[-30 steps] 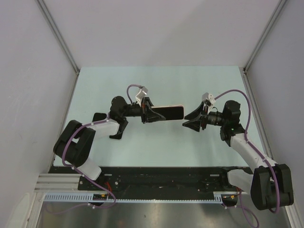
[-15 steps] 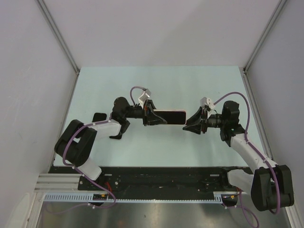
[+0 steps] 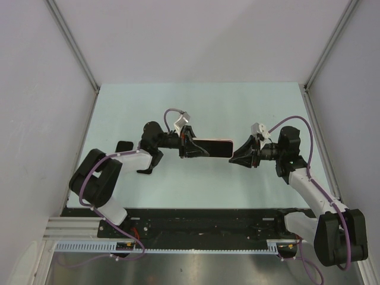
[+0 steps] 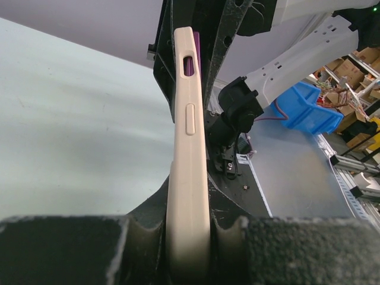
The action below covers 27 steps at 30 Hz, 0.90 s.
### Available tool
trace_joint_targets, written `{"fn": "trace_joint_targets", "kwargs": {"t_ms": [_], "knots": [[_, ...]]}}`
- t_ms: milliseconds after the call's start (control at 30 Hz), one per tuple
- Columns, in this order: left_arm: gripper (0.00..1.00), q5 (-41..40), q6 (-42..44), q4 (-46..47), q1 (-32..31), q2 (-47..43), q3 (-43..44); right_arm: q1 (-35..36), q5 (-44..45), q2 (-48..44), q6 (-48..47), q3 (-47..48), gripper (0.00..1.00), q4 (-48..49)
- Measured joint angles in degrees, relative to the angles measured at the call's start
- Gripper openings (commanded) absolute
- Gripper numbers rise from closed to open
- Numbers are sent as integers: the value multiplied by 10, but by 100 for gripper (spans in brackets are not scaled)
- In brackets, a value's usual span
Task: Take the phone out of the phone case
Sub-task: Remove the phone case from the phone.
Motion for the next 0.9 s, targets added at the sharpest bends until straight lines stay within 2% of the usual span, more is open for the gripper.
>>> {"fn": "trace_joint_targets", "kwargs": {"t_ms": [433,900], "knots": [[0,6,0,0,-4,3,3,0,-3,0,-15,0,19,-5],[0,30,-3,-4,-6,16,15,3,-6,-5,-118,0,6,-56]]}}
